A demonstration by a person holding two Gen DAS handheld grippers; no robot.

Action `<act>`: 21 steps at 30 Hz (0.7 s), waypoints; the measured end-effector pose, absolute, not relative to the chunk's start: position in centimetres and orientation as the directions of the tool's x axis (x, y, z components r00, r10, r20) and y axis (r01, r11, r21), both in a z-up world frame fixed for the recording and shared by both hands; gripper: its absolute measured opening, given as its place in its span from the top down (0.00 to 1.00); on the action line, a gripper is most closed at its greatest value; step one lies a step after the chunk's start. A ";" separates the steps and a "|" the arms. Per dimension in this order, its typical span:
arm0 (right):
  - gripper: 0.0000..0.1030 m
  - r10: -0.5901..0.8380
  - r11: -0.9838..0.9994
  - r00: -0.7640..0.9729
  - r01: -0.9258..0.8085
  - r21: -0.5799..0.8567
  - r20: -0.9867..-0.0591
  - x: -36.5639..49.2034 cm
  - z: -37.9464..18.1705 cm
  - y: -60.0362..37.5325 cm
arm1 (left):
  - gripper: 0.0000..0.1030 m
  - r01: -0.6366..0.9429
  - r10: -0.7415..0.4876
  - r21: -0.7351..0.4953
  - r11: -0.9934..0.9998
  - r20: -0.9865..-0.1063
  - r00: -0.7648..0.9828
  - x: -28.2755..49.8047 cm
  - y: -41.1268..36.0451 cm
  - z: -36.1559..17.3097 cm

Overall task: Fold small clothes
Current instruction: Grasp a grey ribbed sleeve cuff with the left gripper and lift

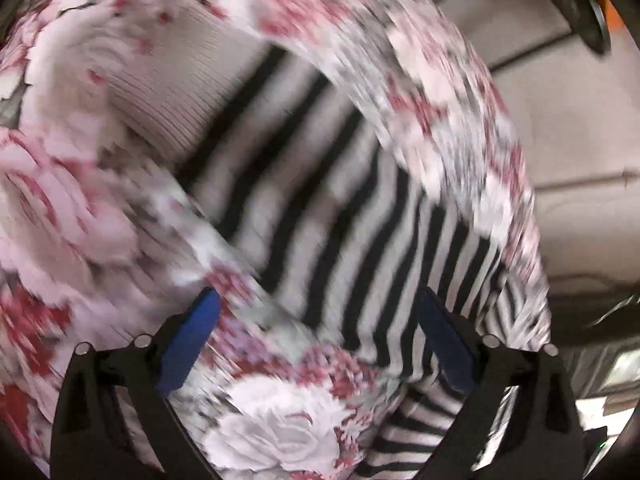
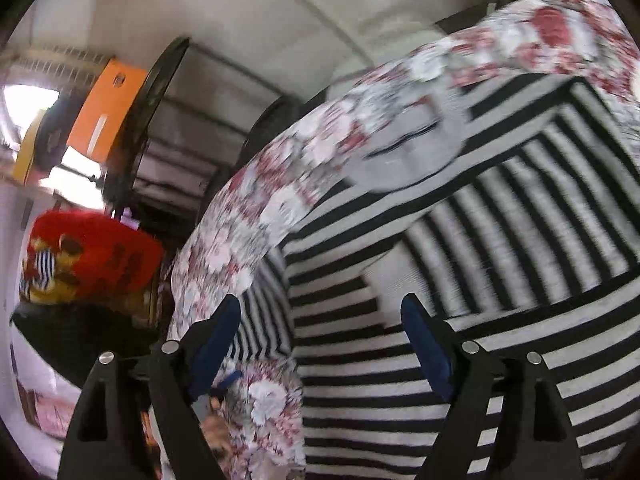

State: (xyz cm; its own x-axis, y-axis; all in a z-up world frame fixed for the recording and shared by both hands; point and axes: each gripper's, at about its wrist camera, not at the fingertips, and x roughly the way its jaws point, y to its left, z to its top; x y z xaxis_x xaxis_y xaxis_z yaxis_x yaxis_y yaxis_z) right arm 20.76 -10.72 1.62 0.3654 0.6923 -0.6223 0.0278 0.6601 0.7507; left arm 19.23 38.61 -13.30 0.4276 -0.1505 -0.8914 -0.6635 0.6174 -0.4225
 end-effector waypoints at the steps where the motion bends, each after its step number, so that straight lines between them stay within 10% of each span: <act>1: 0.18 0.697 0.667 0.348 0.008 0.745 -0.628 20.5 1.7 -9.7 | 0.13 -0.668 -0.146 -0.432 0.606 -0.886 0.440 19.0 39.5 -13.1; 8: 0.16 0.696 0.699 0.279 -0.053 0.713 -0.662 20.4 0.5 -5.5 | 0.34 -0.662 -0.175 -0.519 0.541 -0.839 0.515 18.1 43.8 -13.5; 15: 0.16 0.680 0.716 0.242 -0.015 0.698 -0.692 20.9 -2.0 -5.4 | 0.90 -0.642 -0.150 -0.496 0.585 -0.844 0.515 19.3 44.1 -13.9; 21: 0.16 0.684 0.705 0.267 -0.002 0.710 -0.679 21.0 -1.7 -6.5 | 0.91 -0.577 -0.061 -0.427 0.696 -0.836 0.545 19.7 41.8 -9.8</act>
State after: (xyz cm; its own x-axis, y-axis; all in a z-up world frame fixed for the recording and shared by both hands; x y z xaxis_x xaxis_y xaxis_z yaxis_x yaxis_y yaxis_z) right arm 21.03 -6.49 -1.65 0.2666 0.6844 -0.6786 -0.0022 0.7045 0.7097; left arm 19.75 41.79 -9.79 0.5450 -0.0607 -0.8362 -0.5774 0.6960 -0.4269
